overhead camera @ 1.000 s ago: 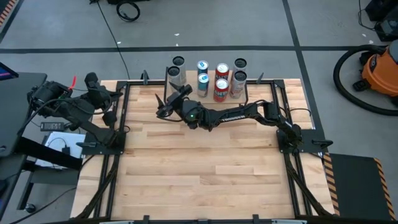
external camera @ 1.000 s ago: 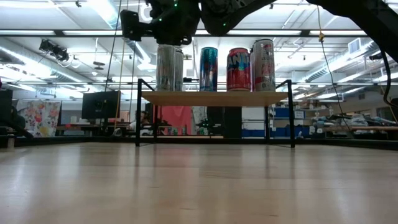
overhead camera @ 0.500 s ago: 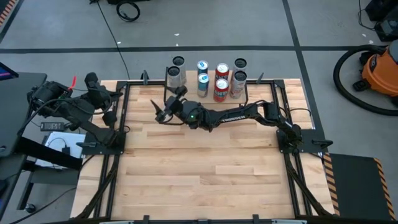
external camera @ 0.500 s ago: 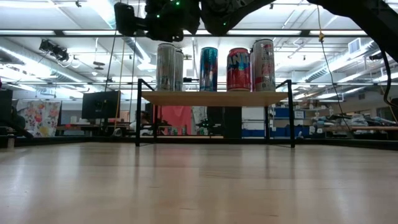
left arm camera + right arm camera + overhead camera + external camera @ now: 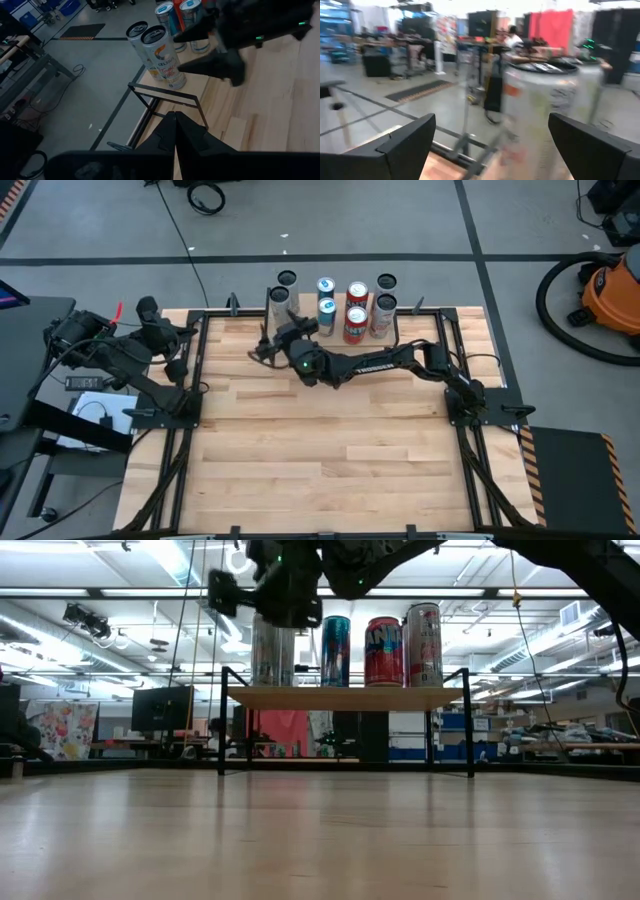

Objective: Place canned beverage on shelf
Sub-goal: Adjust the soda cans on the shelf

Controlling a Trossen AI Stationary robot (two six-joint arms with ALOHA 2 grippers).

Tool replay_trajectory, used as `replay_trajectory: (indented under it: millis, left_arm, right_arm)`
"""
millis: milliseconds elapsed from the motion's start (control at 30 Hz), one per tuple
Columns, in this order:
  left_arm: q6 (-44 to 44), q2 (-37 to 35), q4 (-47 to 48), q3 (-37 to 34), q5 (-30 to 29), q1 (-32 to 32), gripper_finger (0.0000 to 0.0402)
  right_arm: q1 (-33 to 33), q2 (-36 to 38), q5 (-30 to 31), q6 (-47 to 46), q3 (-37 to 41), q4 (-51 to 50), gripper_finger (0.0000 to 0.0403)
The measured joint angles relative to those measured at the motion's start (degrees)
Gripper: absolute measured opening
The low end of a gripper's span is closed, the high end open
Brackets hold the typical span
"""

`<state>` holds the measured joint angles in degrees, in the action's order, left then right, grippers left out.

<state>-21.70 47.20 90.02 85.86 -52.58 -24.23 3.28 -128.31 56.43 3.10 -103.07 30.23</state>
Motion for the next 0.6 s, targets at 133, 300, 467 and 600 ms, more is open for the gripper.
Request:
replay_trajectory:
  millis: [133,300,467,600]
  left_arm:
    - [0.10,0.02,0.00,0.00,0.00,0.00,0.0007]
    - [0.38,0.02,0.00,0.00,0.00,0.00,0.0007]
    - [0.34,0.02,0.00,0.00,0.00,-0.02,0.0007]
    - [0.31,0.02,0.00,0.00,0.00,-0.01,0.0007]
  right_arm:
    - [0.69,0.02,1.89,-0.10,0.00,-0.70,0.0398]
    - [1.01,0.02,2.89,-0.82,0.00,-0.81,0.0398]
    - [2.62,0.02,2.58,-4.30,0.00,-1.09,0.0398]
    - [3.92,0.02,-0.40,-8.16,0.00,-3.74,0.0398]
